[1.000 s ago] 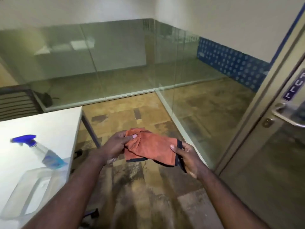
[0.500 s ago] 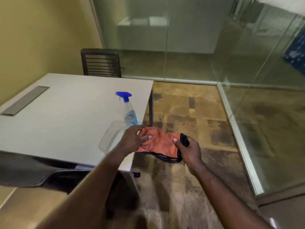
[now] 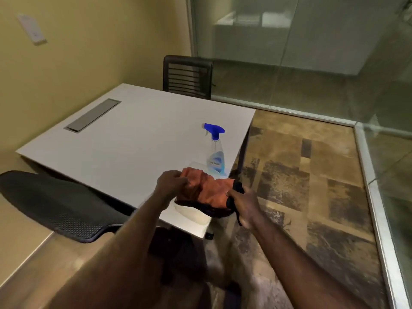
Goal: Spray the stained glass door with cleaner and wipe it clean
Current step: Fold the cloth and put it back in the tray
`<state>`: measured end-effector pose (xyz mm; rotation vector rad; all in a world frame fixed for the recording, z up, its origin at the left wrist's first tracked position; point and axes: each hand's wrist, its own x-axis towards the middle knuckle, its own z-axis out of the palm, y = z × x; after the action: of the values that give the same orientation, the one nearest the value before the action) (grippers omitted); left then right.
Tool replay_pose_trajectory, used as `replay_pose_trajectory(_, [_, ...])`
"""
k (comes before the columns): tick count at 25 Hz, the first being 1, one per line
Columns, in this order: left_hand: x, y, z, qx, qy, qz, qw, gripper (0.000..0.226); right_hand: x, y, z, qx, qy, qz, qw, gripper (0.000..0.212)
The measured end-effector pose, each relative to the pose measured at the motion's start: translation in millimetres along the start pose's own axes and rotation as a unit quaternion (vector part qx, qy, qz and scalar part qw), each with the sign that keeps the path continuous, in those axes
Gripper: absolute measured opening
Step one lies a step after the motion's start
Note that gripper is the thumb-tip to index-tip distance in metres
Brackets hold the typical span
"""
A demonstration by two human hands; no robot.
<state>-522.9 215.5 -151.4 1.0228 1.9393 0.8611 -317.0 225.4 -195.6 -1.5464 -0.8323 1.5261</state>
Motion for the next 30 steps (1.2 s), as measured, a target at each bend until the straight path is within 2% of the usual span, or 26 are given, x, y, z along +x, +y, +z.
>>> replay_pose_trajectory(2, [14.7, -3.2, -0.3, -0.006, 0.013, -0.026, 1.0, 0.026, 20.7, -2.5, 14.0, 0.011, -0.009, 0.036, 0.999, 0.04])
replay_pose_trajectory(5, [36.5, -7.3, 3.5, 0.05, 0.059, -0.024, 0.997, 0.04, 48.7, -2.4, 29.7, -0.028, -0.027, 0.04, 0.998, 0.039])
replay_pose_trajectory(9, [63.6, -17.3, 12.5, 0.149, 0.101, 0.0, 0.984, 0.044, 75.5, 7.0, 45.8, -0.096, -0.056, 0.076, 0.991, 0.052])
replay_pose_trajectory(14, [88.4, -23.1, 26.7, 0.221, 0.098, 0.014, 0.97, 0.041, 94.5, 17.6, 59.7, -0.094, -0.088, 0.147, 0.981, 0.041])
replay_pose_trajectory(17, [98.6, -29.5, 32.1, 0.222, 0.118, 0.027, 0.967, 0.039, 102.0, 17.6, 67.7, -0.078, -0.089, 0.169, 0.978, 0.035])
replay_pose_trajectory(21, [110.3, -41.5, 38.9, 0.232, 0.113, -0.003, 0.966, 0.04, 105.9, 21.9, 74.6, -0.072, -0.104, 0.195, 0.973, 0.029])
replay_pose_trajectory(30, [121.3, -62.8, 43.0, 0.23, 0.087, -0.014, 0.969, 0.033, 111.9, 32.2, 95.2, -0.044, -0.118, 0.266, 0.956, 0.034])
